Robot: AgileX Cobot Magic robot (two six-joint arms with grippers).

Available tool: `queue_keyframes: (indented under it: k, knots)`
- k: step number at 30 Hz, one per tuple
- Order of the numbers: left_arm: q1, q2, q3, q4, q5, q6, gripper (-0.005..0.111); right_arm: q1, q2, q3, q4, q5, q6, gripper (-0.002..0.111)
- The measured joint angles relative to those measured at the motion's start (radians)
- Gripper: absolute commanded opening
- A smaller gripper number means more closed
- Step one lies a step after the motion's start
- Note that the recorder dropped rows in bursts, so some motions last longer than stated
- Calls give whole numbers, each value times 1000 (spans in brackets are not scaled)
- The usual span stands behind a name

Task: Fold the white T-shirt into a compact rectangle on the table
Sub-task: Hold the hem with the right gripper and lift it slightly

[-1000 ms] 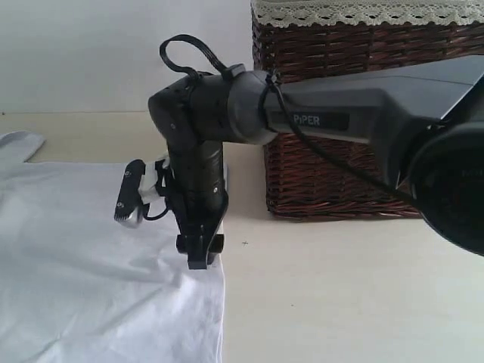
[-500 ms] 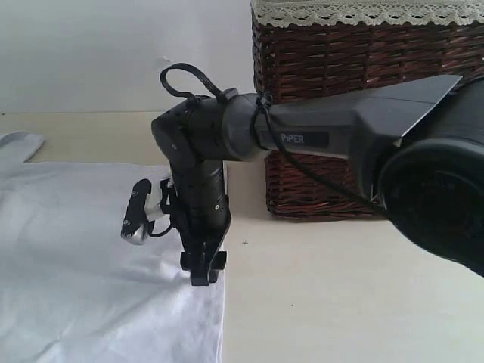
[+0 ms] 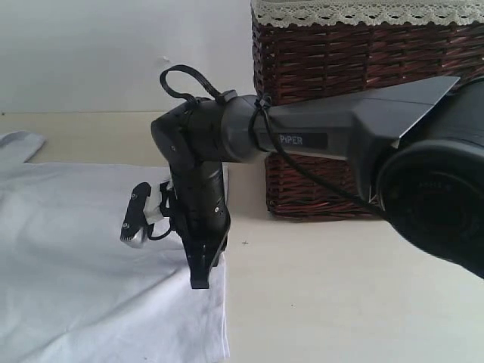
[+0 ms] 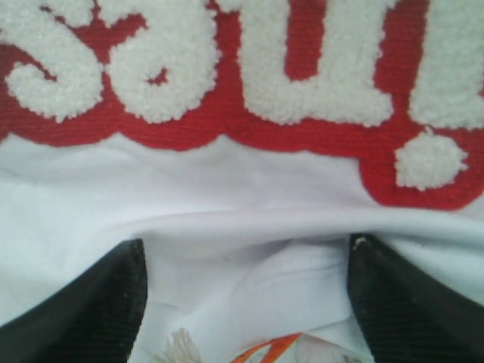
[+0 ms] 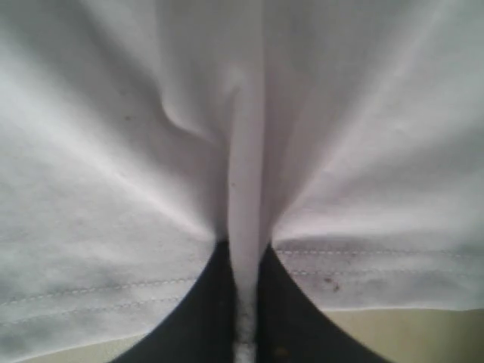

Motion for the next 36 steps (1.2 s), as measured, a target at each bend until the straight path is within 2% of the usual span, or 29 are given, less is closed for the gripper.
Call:
queue_keyframes:
  k: [16, 29, 36]
  knots:
    - [0, 0, 0, 0, 0, 0, 71, 0, 0, 0, -19, -10, -4, 0]
    - [0, 0, 0, 0, 0, 0, 71, 0, 4, 0, -34, -183, -6, 0]
    - [0, 0, 0, 0, 0, 0, 71, 0, 6, 0, -30, -155, 7, 0]
